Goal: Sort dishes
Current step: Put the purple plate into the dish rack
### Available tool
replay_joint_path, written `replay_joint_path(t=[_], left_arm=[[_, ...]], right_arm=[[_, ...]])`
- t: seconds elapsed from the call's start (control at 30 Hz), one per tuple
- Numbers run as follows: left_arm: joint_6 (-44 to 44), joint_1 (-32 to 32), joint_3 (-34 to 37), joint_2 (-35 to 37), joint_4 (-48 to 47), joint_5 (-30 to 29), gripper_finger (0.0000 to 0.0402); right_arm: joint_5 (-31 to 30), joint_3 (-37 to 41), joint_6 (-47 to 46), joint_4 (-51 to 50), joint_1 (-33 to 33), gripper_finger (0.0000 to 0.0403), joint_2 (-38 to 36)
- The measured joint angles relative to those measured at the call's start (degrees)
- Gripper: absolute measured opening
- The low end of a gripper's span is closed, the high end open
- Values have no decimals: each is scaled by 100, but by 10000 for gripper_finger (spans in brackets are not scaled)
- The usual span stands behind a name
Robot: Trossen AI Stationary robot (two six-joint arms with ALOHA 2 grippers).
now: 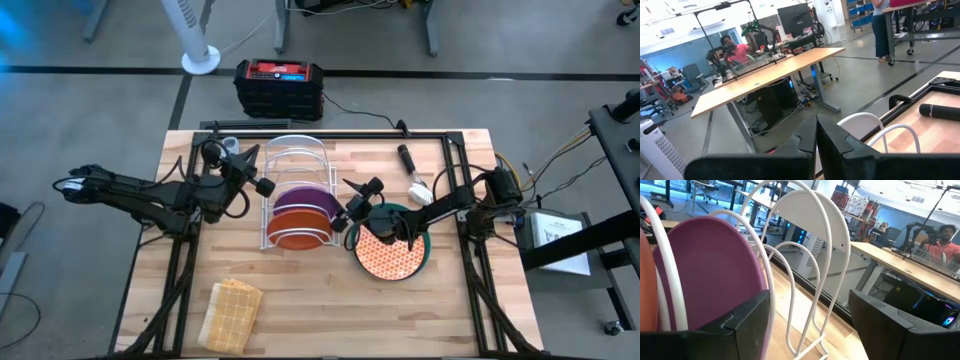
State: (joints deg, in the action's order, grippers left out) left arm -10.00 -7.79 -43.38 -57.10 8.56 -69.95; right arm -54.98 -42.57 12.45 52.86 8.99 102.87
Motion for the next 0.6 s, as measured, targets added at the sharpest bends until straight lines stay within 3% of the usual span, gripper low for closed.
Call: replay_joint_path(t=[0.37, 0.6], left_arm=[[0, 2, 0, 0, 0, 0, 0], [0, 1, 0, 0, -2, 0, 0]], right_arm=[[-62, -2, -17, -62, -1, 259, 0], [-88, -4, -540, -681, 0, 247, -4]])
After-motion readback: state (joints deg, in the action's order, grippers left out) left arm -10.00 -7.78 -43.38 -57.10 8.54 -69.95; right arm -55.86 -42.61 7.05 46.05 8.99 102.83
